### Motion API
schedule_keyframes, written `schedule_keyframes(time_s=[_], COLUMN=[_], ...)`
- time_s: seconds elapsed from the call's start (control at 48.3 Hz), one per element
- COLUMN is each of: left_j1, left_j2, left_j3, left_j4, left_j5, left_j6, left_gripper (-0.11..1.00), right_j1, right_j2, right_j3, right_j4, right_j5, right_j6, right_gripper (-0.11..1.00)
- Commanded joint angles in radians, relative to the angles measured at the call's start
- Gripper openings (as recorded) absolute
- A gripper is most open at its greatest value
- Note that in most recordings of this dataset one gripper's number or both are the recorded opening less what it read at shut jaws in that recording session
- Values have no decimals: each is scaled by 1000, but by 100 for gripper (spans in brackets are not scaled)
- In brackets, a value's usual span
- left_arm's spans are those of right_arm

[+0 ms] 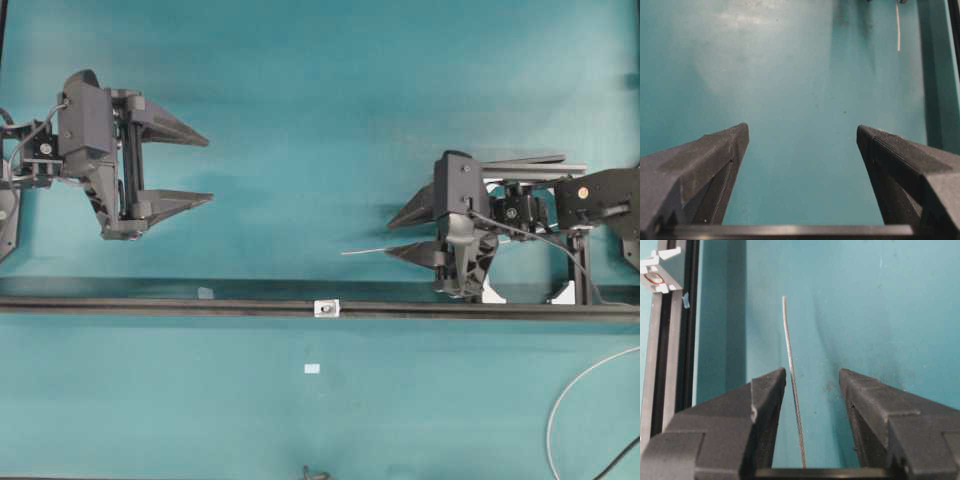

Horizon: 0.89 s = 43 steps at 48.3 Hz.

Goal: Insert the wire through the hole in the metal fitting marked with a red label.
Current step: 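Close the right gripper on the white wire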

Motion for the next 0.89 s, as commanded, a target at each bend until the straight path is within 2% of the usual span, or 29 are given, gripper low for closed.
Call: schedule_keyframes(time_s=[0.0, 0.352, 0.435, 0.518, 0.622, 0.684, 0.746, 0.87], left_j1=[2, 3, 3, 3, 3, 2, 2, 3], left_j2=[-3, -3, -3, -3, -3, -3, -3, -3], left_j3=[-11, -9, -9, -9, -9, -9, -9, -9], left_j4=[-3, -3, -3, -3, -3, -3, -3, -3], left_j5=[-8, -8, -8, -6, -5, -5, -3, -3], left_j6=[-2, -2, -2, -2, -2, -2, -2, -2], left_gripper=[75, 75, 75, 75, 75, 75, 75, 75], right_j1=[2, 2, 2, 2, 2, 2, 2, 2], right_j2=[-6, -8, -8, -6, -6, -8, -8, -8], right_j3=[-6, -6, -6, -6, -5, -3, -3, -2], right_j4=[2, 2, 2, 2, -2, -3, -3, -5], right_j5=[-2, -2, -2, 0, 0, 2, 5, 3], right_j6=[3, 3, 2, 0, -2, -3, -3, -3], right_gripper=[50, 50, 47, 38, 13, 3, -1, -1])
